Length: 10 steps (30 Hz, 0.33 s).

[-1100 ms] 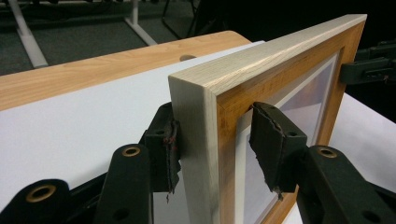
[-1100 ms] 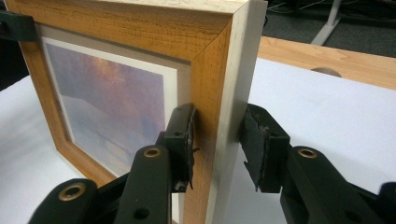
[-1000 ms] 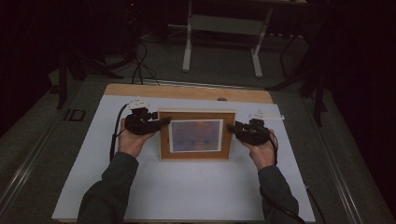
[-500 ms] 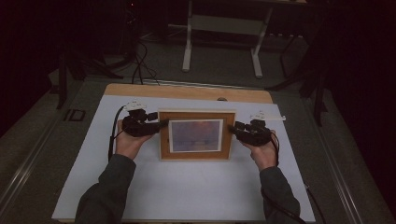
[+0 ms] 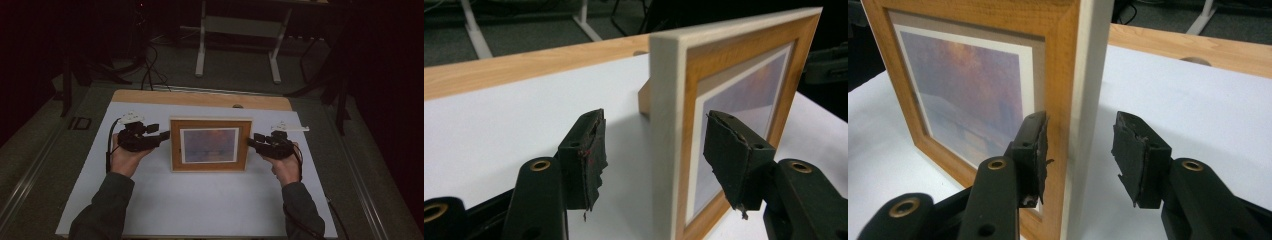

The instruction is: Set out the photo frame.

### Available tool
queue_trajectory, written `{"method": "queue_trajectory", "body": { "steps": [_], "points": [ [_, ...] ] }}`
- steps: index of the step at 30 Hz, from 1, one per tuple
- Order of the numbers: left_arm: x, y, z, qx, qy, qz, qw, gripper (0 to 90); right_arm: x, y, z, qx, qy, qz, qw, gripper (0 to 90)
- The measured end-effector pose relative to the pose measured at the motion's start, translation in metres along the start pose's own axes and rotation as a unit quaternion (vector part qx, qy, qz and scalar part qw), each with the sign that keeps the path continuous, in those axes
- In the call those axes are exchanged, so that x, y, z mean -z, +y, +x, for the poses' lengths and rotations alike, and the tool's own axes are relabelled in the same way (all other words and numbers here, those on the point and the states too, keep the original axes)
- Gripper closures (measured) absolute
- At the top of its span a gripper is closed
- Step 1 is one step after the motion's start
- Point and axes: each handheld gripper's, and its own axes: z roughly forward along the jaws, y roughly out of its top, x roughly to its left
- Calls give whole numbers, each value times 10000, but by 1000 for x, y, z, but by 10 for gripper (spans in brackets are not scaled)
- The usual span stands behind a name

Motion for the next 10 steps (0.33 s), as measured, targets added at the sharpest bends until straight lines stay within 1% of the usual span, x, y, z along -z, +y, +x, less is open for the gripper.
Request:
{"method": "queue_trajectory", "body": {
  "steps": [2,3,4,6,8,9,10],
  "points": [
    [2,-5,4,75,66,68,9999,431,1,-3,-1,-5,-1,61,10000,564],
    [2,-5,4,75,66,68,9999,432,1,-3,-1,-5,-1,61,10000,564],
    [4,-14,7,100,210,203,9995,433,2,-8,-2,-15,23,110,9999,563],
    [5,-22,8,102,362,313,9988,433,2,-11,-4,-39,40,96,9999,562],
    [7,-31,12,162,459,411,9980,432,4,-15,-6,-92,47,91,9999,556],
    [7,-36,13,173,588,472,9970,430,4,-18,-7,-116,51,93,9999,553],
    [7,-36,13,173,588,472,9970,426,4,-18,-7,-116,51,93,9999,553]
  ]
}}
